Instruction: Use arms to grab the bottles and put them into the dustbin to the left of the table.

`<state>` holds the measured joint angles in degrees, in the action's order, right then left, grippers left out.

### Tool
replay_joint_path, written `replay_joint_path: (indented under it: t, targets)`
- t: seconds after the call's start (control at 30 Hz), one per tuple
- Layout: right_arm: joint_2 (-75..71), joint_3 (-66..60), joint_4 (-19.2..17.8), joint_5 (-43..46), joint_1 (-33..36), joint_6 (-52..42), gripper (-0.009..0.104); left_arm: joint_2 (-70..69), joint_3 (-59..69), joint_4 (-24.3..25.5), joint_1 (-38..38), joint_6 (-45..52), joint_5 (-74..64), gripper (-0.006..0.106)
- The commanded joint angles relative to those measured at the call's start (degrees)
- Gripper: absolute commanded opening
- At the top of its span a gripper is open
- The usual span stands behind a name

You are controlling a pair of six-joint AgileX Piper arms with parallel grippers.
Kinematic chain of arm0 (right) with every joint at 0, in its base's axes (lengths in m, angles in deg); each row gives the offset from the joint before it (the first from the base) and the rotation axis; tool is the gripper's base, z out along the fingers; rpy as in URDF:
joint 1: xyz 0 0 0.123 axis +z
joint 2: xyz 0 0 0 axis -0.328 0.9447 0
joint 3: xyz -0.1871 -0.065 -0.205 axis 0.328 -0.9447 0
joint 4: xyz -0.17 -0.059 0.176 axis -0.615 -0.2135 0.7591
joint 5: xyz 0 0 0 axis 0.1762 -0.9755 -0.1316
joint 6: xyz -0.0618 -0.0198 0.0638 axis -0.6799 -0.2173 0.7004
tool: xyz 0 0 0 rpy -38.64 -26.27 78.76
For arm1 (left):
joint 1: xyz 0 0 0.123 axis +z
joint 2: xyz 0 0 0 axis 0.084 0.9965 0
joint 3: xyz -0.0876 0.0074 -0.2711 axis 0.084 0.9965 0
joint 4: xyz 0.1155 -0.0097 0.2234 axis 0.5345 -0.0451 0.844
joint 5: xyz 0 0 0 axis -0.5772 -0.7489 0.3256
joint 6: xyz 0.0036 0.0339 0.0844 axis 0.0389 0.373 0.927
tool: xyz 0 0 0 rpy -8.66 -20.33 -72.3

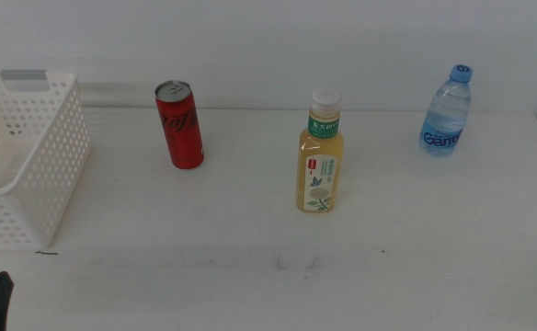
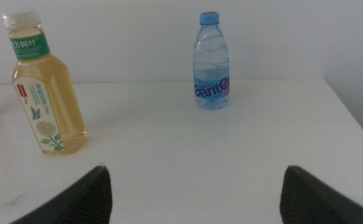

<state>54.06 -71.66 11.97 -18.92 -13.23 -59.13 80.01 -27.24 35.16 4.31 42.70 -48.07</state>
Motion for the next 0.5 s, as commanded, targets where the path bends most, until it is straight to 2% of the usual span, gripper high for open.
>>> replay_joint_path:
  t: [0.0,0.1,0.2,0.47]
  targets:
    - [-0.3,-0.2,-0.3,0.6,-0.3,-0.1,0.089,-0.2,0.0,-0.1,-0.1,-0.7,0.7,0.094]
    - [-0.3,-0.2,-0.3,0.6,-0.3,0.0,0.089,-0.2,0.0,-0.1,-0.1,-0.5,0.7,0.094]
    - [-0.3,-0.2,-0.3,0.6,-0.3,0.0,0.089,8.7,0.0,-1.2,-4.0,-0.6,14.9,0.094]
    - [-0.3,-0.2,-0.3,0.6,-0.3,0.1,0.089,54.4,0.0,-2.0,-18.0,-0.6,63.2,0.094]
